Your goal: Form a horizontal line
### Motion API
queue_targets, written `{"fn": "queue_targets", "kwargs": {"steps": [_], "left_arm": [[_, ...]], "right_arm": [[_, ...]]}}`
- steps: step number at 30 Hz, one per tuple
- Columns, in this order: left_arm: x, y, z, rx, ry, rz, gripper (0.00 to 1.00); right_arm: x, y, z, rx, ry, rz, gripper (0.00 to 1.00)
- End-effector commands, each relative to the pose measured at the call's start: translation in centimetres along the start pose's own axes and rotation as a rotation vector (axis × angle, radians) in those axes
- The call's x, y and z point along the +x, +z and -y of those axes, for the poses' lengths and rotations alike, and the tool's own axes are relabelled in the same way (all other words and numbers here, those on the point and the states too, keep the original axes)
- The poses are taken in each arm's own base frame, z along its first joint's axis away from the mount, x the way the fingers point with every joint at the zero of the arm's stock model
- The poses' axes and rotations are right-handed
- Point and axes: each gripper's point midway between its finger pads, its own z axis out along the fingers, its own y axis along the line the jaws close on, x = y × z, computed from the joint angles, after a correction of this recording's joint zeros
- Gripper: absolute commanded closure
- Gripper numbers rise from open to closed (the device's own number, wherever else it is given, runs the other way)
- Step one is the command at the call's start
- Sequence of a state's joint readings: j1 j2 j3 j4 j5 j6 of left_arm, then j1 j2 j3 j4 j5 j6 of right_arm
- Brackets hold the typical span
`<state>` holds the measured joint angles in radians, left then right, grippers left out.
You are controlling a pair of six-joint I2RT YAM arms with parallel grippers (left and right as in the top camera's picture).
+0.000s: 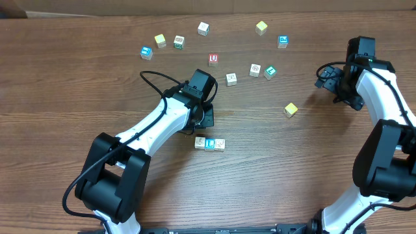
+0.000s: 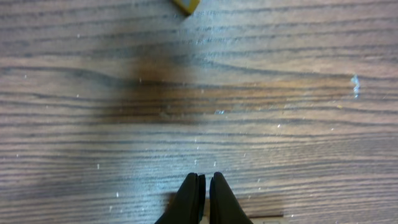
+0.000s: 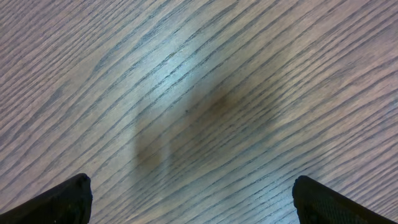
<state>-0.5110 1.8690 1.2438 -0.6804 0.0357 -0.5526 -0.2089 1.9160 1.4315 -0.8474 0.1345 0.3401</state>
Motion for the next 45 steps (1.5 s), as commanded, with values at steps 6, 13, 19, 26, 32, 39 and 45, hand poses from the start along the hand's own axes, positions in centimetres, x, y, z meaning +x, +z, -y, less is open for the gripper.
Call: {"fn": "queue_targets", "kwargs": {"steps": [6, 13, 19, 26, 32, 39, 45], "left_arm": [[0.3, 1.1, -0.2, -0.018, -0.017, -0.004, 0.96], [1.8, 1.4, 0.1, -0.016, -0.024, -0.047, 0.96], [2.5, 1.6, -0.1, -0.027, -0.069, -0.075, 0.96], [2.8, 2.0, -0.5, -0.044, -0.093, -0.09, 0.96], [3.4, 1.9, -0.8, -0.059, -0.116, -0.11, 0.96], [3.5, 1.9, -0.8, -0.056, -0.116, -0.117, 0.96], [3.8, 1.9, -0.6, -0.046, -0.118, -0.135, 0.96]], "right_arm": [[-1.2, -1.3, -0.3, -0.015, 0.004, 0.045, 0.0], [-1.2, -1.3, -0.3, -0.016, 0.004, 0.044, 0.0], [-1.2, -1.3, -0.3, -0.015, 0.004, 0.045, 0.0], [-1.2, -1.3, -0.3, -0.015, 0.004, 0.045, 0.0], [-1.2, -1.3, -0.3, -0.015, 0.004, 0.045, 0.0], [-1.2, -1.3, -0.3, -0.016, 0.004, 0.044, 0.0], [-1.2, -1.3, -0.3, -0.016, 0.004, 0.044, 0.0]]}}
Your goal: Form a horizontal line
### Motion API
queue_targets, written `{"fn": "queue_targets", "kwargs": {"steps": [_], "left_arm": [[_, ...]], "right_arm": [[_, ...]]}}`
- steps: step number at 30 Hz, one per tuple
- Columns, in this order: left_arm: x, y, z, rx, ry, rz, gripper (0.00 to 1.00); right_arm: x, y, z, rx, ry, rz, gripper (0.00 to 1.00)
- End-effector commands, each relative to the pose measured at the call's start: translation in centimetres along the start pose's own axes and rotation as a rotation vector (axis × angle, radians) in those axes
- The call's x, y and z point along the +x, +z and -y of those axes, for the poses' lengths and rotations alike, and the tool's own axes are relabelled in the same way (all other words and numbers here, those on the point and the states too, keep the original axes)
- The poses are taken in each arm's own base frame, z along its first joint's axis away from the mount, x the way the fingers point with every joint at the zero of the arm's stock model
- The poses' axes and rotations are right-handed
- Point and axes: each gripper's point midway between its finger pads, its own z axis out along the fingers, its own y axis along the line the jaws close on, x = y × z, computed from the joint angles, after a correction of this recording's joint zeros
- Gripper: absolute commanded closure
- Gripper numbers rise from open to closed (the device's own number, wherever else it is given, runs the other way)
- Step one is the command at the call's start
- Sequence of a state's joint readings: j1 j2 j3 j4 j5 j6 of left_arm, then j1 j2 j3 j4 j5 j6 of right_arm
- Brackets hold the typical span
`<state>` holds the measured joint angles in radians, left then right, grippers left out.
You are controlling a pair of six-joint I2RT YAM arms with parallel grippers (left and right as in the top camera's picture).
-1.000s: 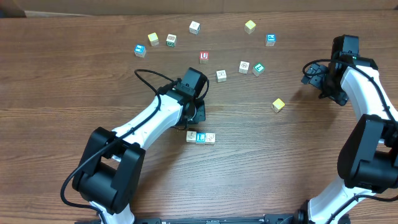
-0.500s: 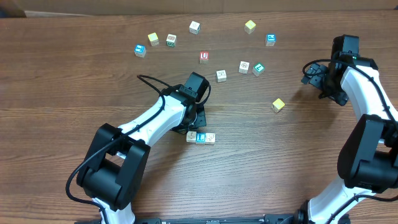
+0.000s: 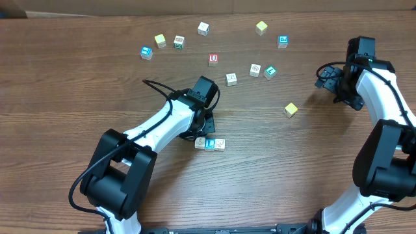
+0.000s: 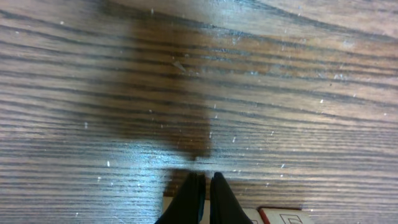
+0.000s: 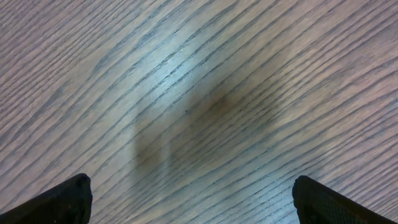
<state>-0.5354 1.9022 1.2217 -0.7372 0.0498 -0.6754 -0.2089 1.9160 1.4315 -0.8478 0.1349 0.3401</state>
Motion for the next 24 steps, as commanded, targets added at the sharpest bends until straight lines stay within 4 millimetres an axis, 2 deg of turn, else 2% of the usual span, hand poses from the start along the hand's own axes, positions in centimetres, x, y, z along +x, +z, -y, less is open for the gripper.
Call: {"fn": "queue_targets", "kwargs": {"steps": [1, 24], "left_arm": [[0.79, 0.5, -0.1, 0.001, -0.02, -0.034, 0.96], [1.47, 0.47, -0.31, -0.006, -0.049, -0.064, 0.96]], "right_arm": [[-1.22, -1.28, -0.3, -0.016, 0.004, 0.045, 0.0], [-1.21, -1.28, -0.31, -0.016, 0.004, 0.045, 0.0]]}}
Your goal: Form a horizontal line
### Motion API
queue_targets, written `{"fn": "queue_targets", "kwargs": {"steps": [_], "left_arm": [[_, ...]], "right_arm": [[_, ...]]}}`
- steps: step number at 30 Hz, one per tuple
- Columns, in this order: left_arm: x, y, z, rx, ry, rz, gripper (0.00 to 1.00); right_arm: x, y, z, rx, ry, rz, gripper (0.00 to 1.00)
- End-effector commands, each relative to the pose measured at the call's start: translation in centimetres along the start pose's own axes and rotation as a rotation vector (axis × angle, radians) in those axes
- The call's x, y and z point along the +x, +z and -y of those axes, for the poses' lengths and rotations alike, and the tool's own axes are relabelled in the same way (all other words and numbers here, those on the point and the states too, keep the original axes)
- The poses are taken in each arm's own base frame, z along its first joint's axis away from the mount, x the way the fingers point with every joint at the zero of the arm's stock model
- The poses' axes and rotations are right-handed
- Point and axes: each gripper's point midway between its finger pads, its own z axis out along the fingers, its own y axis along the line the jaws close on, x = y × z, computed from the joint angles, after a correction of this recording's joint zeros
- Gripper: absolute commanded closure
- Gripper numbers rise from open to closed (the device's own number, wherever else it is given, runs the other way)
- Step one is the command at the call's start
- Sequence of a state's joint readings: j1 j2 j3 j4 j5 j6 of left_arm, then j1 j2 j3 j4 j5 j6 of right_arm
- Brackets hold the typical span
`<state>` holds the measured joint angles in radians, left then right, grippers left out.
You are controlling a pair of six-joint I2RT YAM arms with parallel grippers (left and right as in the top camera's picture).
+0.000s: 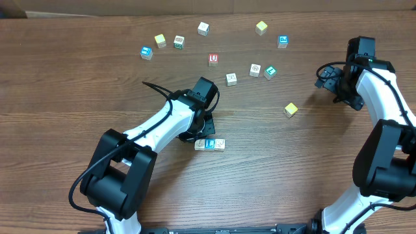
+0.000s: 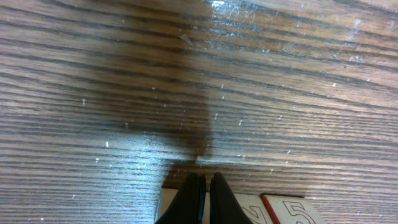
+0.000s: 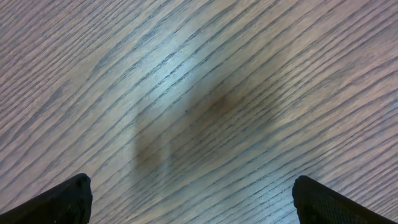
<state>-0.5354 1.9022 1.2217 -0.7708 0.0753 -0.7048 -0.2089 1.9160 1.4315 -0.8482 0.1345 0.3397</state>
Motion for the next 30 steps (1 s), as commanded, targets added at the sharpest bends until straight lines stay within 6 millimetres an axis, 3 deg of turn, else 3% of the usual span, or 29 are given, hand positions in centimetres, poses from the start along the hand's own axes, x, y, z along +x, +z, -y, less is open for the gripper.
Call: {"fn": "queue_targets", "kwargs": {"steps": [1, 11, 19, 23, 30], "left_arm": [[0.5, 0.5, -0.1, -0.003, -0.017, -0.02, 0.96], [-2.1, -0.4, -0.1, -0.035, -0.015, 0.087, 0.96], [-3.4, -3.0, -0.7, -0.078, -0.024, 0.086, 0.96], [-2.4, -3.5, -2.3, -0.129, -0.013, 0.026, 0.95], [1.2, -3.4, -5.1, -0.249, -0.007, -0.104, 0.96]], "right_arm": [[-1.2, -1.3, -0.3, -0.016, 0.005, 0.045, 0.0], [-1.2, -1.3, -0.3, -0.016, 0.005, 0.045, 0.0], [-1.2, -1.3, -0.3, -0.016, 0.005, 0.045, 0.0], [-1.2, -1.3, -0.3, -0.016, 0.005, 0.045, 0.0], [-1.2, -1.3, -0.3, -0.016, 0.005, 0.045, 0.0]]}}
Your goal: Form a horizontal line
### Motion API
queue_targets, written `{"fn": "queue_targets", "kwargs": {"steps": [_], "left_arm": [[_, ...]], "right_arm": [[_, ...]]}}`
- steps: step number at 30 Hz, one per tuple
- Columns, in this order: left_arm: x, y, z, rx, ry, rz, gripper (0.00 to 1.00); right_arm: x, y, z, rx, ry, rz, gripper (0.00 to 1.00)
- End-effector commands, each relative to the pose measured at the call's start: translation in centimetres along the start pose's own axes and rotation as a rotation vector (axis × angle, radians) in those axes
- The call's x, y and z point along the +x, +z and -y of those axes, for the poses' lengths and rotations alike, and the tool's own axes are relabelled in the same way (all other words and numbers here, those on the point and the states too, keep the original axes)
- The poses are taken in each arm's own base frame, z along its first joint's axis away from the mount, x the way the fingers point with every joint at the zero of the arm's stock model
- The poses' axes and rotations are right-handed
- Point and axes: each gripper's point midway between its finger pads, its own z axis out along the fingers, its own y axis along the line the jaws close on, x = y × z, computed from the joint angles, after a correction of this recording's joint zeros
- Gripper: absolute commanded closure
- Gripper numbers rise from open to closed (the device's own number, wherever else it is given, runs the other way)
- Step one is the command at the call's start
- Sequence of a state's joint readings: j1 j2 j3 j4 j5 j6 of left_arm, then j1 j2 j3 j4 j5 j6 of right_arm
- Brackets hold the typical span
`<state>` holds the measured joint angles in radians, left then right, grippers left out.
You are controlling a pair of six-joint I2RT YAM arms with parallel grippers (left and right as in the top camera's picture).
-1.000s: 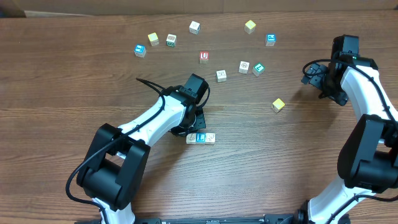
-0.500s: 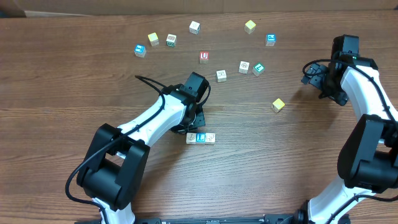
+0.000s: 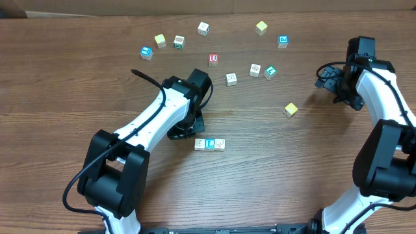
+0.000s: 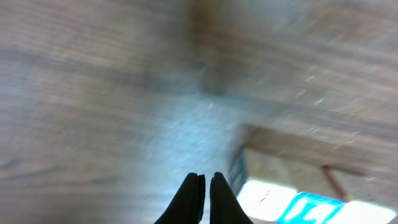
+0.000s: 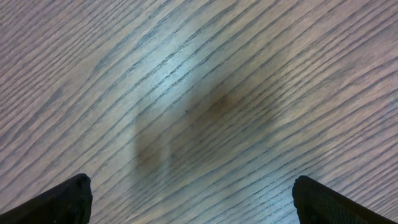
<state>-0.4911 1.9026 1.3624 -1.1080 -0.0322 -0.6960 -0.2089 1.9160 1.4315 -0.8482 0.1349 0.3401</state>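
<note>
A short row of three letter blocks (image 3: pixel 209 144) lies side by side left to right in the middle of the wooden table (image 3: pixel 78 91). My left gripper (image 3: pixel 177 133) is shut with nothing in it, just left of and behind the row's left end. The left wrist view is blurred: the shut left gripper (image 4: pixel 204 180) points at bare wood, with the row's blocks (image 4: pixel 292 199) at the lower right. My right gripper (image 3: pixel 323 75) stands open over bare table at the far right, and in its own view the right gripper (image 5: pixel 193 186) holds nothing.
Several loose blocks lie scattered across the back: a red-lettered one (image 3: pixel 213 59), a plain one (image 3: pixel 231 79), a cyan one (image 3: pixel 147 52), a yellow one (image 3: pixel 261 27). Another yellow block (image 3: pixel 290 110) sits alone right of the middle.
My left gripper, still shut, has shifted left and its wrist has turned. The row now lies to the right of the fingertips instead of straight under them. The right arm has not moved.
My shut left gripper hung behind the three-block row. Then it was lower, its tips at the row's back edge, and closer still a moment later. Now it is off the row's left end. The row stays in about the same place. The right gripper stayed open throughout.
</note>
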Motion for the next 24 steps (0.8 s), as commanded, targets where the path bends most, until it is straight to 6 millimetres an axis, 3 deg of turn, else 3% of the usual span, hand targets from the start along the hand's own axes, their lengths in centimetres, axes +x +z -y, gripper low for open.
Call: {"fn": "queue_targets", "kwargs": {"steps": [1, 8, 17, 24], "left_arm": [[1.0, 0.7, -0.8, -0.051, 0.035, -0.03, 0.96], [2.1, 2.3, -1.2, -0.064, 0.046, -0.051, 0.96], [2.9, 2.3, 0.9, 0.035, 0.053, -0.093, 0.96], [3.2, 2.3, 1.2, 0.031, 0.069, -0.091, 0.96]], "right_arm": [[-1.2, -1.3, -0.3, -0.016, 0.004, 0.045, 0.0], [-1.2, -1.3, -0.3, -0.016, 0.005, 0.045, 0.0], [-1.2, -1.3, -0.3, -0.016, 0.004, 0.045, 0.0], [-1.2, -1.3, -0.3, -0.016, 0.004, 0.045, 0.0]]}}
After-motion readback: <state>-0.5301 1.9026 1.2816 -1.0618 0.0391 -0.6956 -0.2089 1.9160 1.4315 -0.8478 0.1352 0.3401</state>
